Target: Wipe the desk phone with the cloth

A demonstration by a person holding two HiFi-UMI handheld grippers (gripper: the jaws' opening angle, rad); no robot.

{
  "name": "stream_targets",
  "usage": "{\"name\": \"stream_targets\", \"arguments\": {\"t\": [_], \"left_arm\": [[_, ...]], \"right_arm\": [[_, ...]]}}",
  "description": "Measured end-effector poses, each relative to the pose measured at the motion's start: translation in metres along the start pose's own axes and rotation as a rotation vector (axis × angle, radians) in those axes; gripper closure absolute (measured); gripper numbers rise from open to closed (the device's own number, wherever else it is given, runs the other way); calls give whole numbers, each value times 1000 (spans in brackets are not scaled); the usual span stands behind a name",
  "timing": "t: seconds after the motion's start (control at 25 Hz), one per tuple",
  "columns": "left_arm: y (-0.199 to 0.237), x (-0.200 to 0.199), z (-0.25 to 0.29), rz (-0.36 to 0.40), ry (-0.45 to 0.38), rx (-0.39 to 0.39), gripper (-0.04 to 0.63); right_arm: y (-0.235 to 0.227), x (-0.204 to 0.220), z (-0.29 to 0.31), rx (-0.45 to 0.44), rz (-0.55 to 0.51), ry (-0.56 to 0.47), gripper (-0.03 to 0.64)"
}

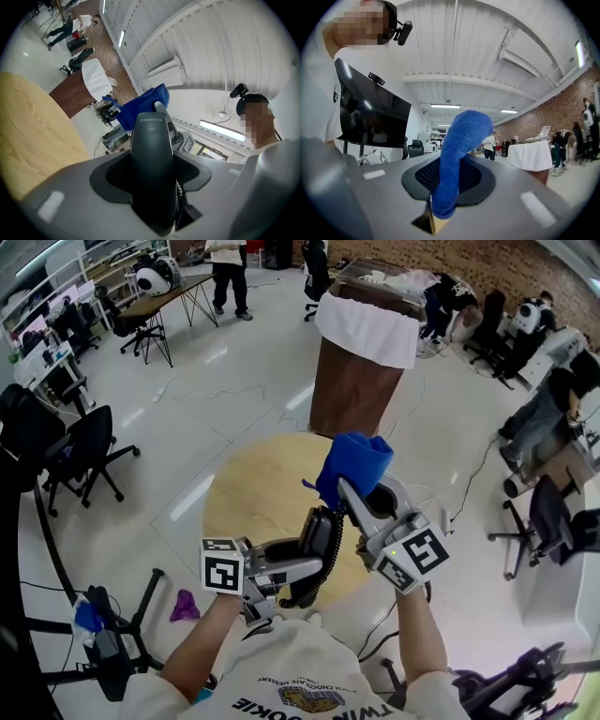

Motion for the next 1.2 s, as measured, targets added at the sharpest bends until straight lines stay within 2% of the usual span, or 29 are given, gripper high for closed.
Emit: {"name": "stream_targets", "arguments": {"t": [0.56, 0.88, 1.0, 1.12, 1.2], "left_arm": [[29, 0, 1, -38, -9, -88, 341], [38, 0, -1, -37, -25, -129, 341], [46, -3, -3, 1, -31, -214, 342], [65, 1, -9, 64, -10, -364, 342], [82, 5, -14, 95, 17, -473, 342]], "right_arm": [[31, -41, -12, -25, -91, -73, 555], [35, -33, -17, 10, -89, -65, 555], [40, -36, -22, 66, -135, -87, 555], [47, -27, -27, 122, -203, -73, 555], [50, -15, -27, 133, -208, -55, 554]]}}
Point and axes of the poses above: the fingertips, and each gripper's own axes: z forward along the fingers, y to its left, x out of its underside, the point moved 2 cm from there along -z, backward along the fingers, and after that the axes turned 4 degrees about -x, right-handed, at the moved point
